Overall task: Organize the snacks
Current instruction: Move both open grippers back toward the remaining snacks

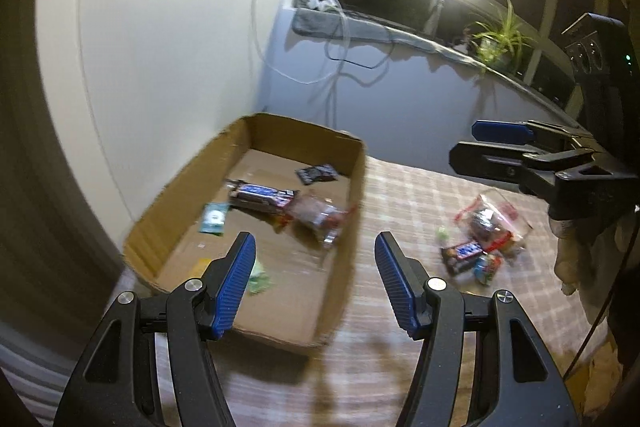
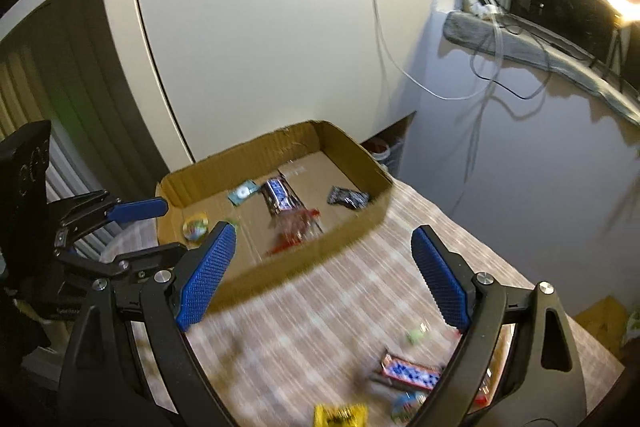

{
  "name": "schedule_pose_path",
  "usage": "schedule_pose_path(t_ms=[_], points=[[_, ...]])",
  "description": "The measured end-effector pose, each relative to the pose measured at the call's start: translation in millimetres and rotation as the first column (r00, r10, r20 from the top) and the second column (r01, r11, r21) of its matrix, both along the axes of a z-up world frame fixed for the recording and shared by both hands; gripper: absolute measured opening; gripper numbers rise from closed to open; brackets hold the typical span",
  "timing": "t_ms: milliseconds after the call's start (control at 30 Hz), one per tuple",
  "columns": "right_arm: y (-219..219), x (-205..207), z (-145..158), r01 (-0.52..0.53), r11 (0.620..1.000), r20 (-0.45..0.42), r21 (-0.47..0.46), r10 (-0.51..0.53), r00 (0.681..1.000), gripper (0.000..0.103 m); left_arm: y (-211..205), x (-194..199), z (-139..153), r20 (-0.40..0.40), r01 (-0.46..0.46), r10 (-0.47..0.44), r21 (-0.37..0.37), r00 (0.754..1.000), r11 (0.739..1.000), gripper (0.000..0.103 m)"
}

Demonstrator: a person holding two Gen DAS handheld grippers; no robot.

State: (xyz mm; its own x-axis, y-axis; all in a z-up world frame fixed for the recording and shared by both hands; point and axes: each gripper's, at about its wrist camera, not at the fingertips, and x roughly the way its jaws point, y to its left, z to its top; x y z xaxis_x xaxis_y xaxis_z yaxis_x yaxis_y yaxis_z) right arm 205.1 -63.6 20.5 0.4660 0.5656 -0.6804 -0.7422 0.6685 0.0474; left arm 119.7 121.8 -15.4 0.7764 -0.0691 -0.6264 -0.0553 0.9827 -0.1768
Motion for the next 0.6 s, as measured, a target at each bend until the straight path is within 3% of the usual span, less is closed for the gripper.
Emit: schedule_pose_path(t_ms=[333, 433, 600], points=[[-70.4, -47.5, -24.2, 0.057, 0.998, -0.031, -0.02, -0.058, 0.998, 0.092, -48.2, 0.2, -10.1, -0.026, 0.134, -0.135, -0.038, 0.991, 0.99, 0.056], [-86.7, -63.8, -39.2, 0.072, 0.997, -0.046, -0.026, -0.073, 0.996, 0.092, -62.0, 4.1, -20.4, -0.06, 0.189, -0.193, -0.068, 0.979, 0.98, 0.051], [-104.5, -90.6, -74.8, 0.067, 0.996, -0.072, -0.065, -0.072, 0.995, 0.092, -90.2, 8.7, -37.8, -0.118, 0.267, -0.27, -0.043, 0.956, 0.963, 0.036]])
